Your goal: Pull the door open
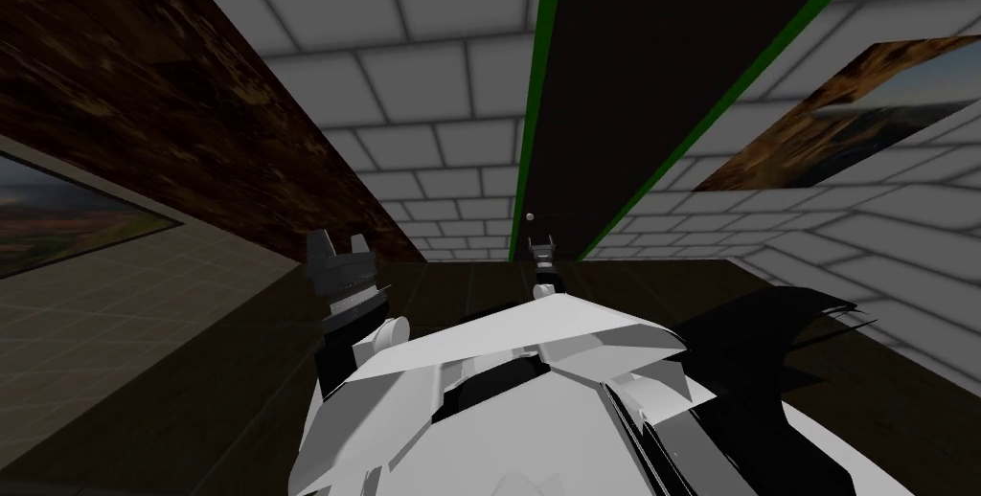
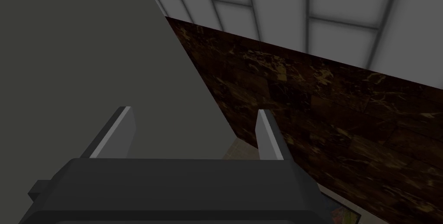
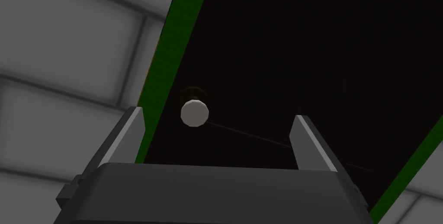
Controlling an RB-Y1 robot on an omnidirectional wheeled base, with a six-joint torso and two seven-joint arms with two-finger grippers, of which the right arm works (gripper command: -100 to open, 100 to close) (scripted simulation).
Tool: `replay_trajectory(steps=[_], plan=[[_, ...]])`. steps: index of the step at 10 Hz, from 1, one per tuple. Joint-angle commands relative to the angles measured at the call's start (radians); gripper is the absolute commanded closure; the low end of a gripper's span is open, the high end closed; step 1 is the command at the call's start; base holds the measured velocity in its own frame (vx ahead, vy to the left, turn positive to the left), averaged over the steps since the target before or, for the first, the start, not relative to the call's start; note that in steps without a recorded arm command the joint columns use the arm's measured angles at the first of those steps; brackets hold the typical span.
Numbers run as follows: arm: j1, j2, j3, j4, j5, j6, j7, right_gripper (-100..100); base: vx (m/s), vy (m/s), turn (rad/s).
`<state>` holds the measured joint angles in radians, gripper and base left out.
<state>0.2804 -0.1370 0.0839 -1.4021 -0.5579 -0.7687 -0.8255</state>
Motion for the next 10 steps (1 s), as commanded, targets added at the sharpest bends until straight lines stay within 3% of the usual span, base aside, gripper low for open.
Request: replay_trajectory(steps=[1,10], plan=[[-0.006,-0.006,0.001,0.033,-0.020,-0.005,-0.034,-100,0.075,-0.074,0.127],[-0.048,-0.022,0.013,0.240,-0.129,-0.045,-0.215,-100,0.071,-0.099,0.139]])
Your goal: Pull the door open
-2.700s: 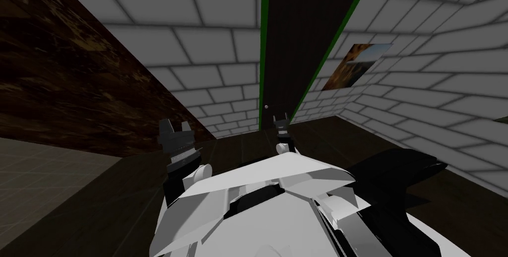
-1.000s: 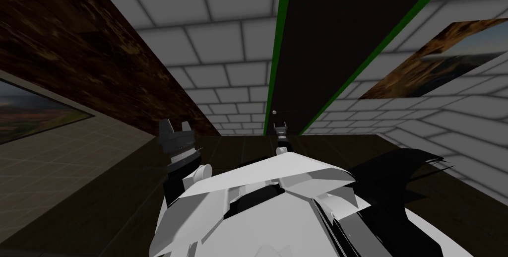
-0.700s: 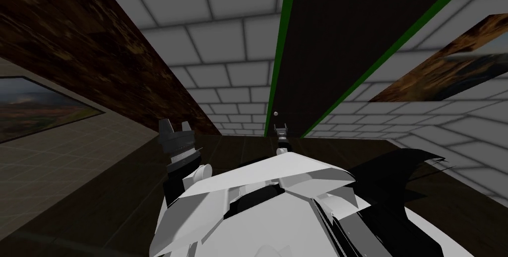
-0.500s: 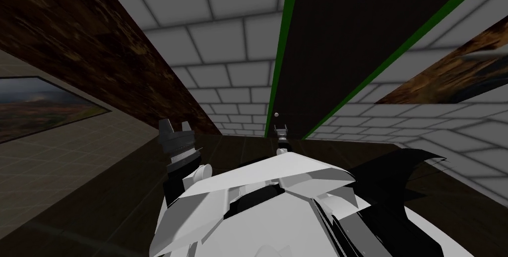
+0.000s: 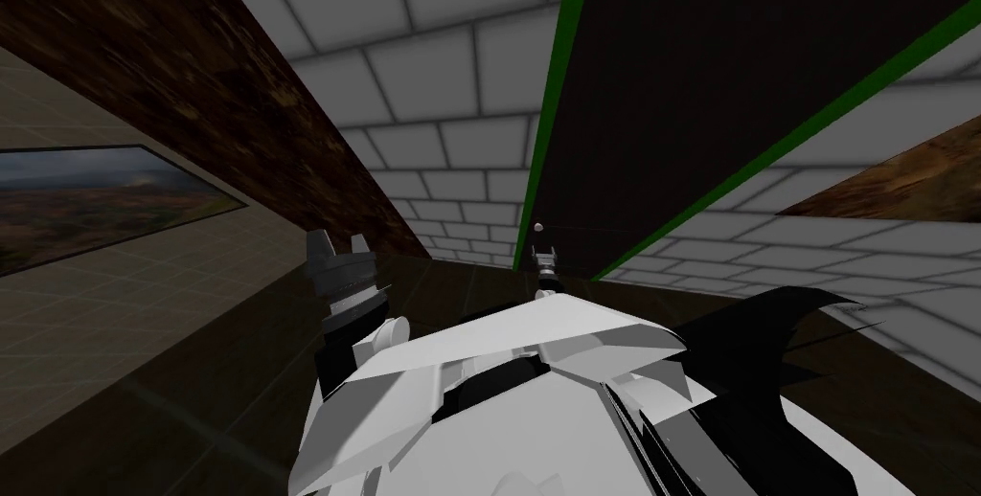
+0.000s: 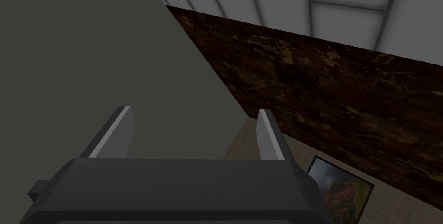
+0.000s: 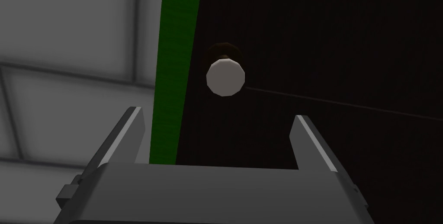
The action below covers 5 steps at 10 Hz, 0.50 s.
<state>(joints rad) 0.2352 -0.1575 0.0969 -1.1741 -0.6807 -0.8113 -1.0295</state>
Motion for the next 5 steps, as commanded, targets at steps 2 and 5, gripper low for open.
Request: replay_trajectory(steps=[2,5], plan=[[-0.012,-0.004,0.003,0.056,-0.029,-0.011,-0.050,-100,0.049,-0.075,0.124],[-0.024,-0.008,0.007,0.115,-0.061,-0.023,-0.101,-100,0.058,-0.103,0.122]])
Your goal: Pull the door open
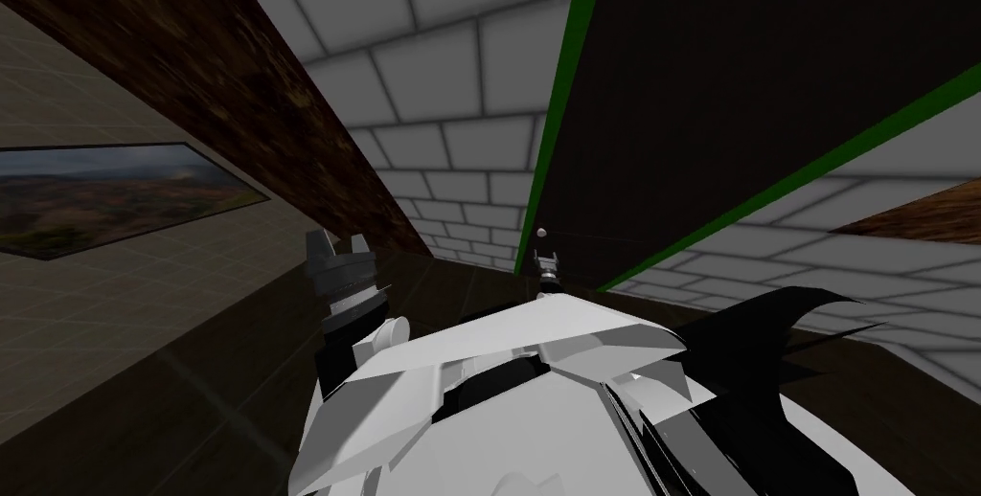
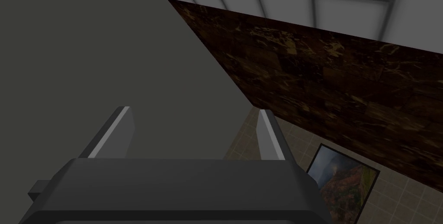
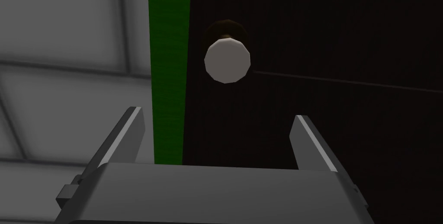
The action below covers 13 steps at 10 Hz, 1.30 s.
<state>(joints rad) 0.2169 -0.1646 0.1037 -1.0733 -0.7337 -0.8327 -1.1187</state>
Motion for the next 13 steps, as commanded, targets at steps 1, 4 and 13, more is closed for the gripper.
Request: replay_trajectory(steps=[1,4,13], plan=[[-0.009,-0.001,0.001,0.033,-0.017,-0.005,-0.028,-100,0.069,-0.127,0.119],[-0.013,-0.003,0.001,0.048,-0.027,-0.006,-0.040,-100,0.033,-0.065,0.064],[0.007,-0.165,-0.019,0.171,-0.049,-0.050,-0.251,-100,0.156,-0.003,0.053]])
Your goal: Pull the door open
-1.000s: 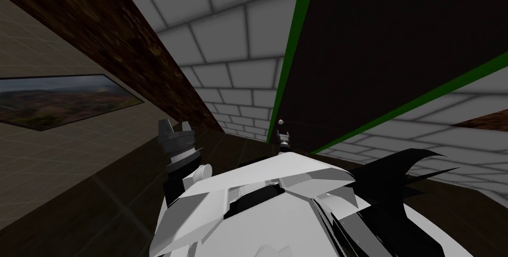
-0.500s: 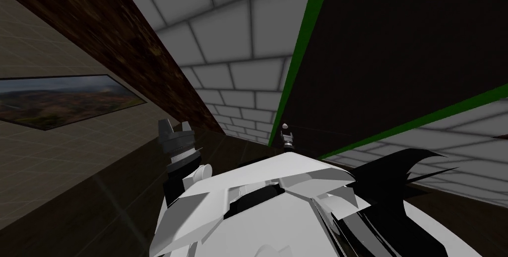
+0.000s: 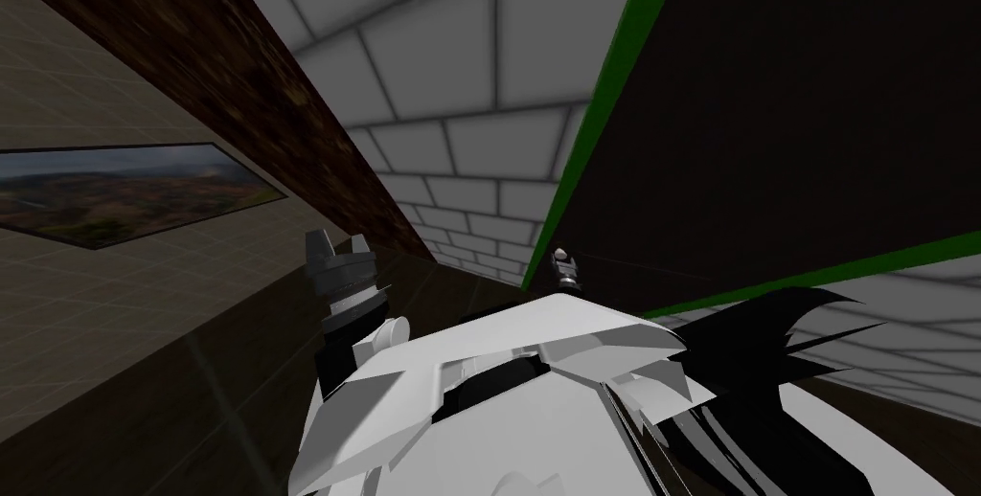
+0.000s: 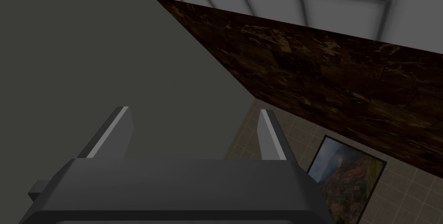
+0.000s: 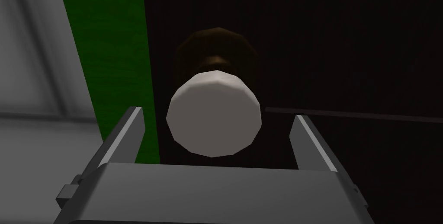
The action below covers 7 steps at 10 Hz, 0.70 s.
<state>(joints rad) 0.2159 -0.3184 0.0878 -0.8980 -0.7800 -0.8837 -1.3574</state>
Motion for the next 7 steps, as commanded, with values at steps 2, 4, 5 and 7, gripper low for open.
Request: replay_trajectory(steps=[2,4,5,7], plan=[[0.011,-0.034,-0.006,0.013,-0.006,-0.005,-0.042,-100,0.148,0.002,0.042],[0.018,-0.029,-0.006,-0.005,-0.006,0.002,-0.029,100,0.027,-0.002,-0.006],[0.018,-0.029,-0.006,-0.005,-0.006,0.002,-0.029,100,-0.023,-0.004,0.004],[0.018,-0.029,-0.006,-0.005,-0.006,0.002,-0.029,100,-0.015,0.001,0.009]])
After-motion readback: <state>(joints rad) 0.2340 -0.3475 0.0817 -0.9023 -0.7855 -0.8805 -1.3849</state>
